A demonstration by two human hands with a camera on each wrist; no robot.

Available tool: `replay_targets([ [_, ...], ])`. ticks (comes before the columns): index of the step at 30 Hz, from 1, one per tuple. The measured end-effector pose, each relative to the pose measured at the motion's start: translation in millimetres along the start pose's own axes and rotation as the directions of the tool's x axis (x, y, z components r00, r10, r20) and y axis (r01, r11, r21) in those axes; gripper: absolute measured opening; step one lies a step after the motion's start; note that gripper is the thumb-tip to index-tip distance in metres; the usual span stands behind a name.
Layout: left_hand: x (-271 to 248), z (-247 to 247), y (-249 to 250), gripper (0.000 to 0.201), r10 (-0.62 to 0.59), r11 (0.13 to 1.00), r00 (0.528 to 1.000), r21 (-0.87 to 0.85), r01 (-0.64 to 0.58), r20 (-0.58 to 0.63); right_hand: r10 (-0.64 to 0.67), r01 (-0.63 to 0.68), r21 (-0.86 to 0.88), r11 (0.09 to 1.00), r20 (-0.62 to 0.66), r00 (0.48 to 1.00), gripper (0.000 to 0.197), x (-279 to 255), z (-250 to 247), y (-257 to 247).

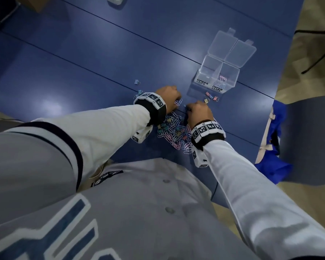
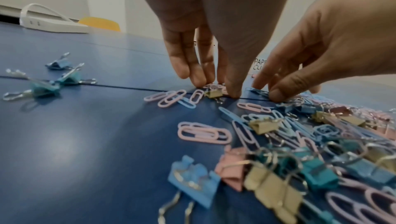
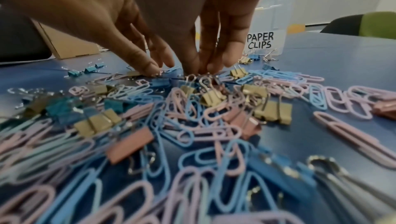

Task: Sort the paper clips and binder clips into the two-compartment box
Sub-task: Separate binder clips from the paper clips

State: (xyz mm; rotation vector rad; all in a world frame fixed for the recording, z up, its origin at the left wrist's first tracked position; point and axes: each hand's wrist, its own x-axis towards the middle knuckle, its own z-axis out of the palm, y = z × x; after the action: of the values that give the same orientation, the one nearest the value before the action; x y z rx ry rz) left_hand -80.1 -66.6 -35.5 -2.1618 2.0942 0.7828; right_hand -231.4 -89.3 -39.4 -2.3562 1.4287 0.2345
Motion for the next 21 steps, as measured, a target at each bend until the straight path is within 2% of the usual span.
replay_targets([
  [6,5.3,-6.4,13.6,0.02,0.042,0.991,0.994,0.126,-0.054,0.097,0.005,-0.005,0.026,1.0,-0.002,1.0,0.025,-1.9,0.0,0.0],
  [9,4.7,-6.0,16.9,0.021,0.038,0.99,0.992,0.131,-0.054,0.121,0.02,-0.015,0.076,0.997,-0.065,0.998,0.023,-6.9,0.7,5.3],
  [12,4.4,-3.9,17.1,0.018,0.009,0.996,0.992,0.086,-0.02,0.125,0.137,-0.113,0.163,0.98,-0.144,0.98,0.025,-14.4,1.1,16.2],
  [14,3.9,-4.6,17.8,0.017,-0.028,0.999,0.992,0.024,0.026,0.119,0.2,-0.182,0.156,0.971,-0.111,0.974,0.03,-18.3,1.7,23.1],
  [18,3.6,-6.8,16.0,0.018,-0.092,0.986,0.992,-0.128,0.103,0.087,0.184,-0.179,0.096,0.979,-0.056,0.981,0.034,-22.7,4.5,26.5],
  [21,2.1,-6.8,13.7,0.013,-0.115,0.973,0.99,-0.194,0.128,0.077,0.172,-0.164,0.103,0.981,-0.067,0.983,0.026,-20.4,5.1,22.2],
])
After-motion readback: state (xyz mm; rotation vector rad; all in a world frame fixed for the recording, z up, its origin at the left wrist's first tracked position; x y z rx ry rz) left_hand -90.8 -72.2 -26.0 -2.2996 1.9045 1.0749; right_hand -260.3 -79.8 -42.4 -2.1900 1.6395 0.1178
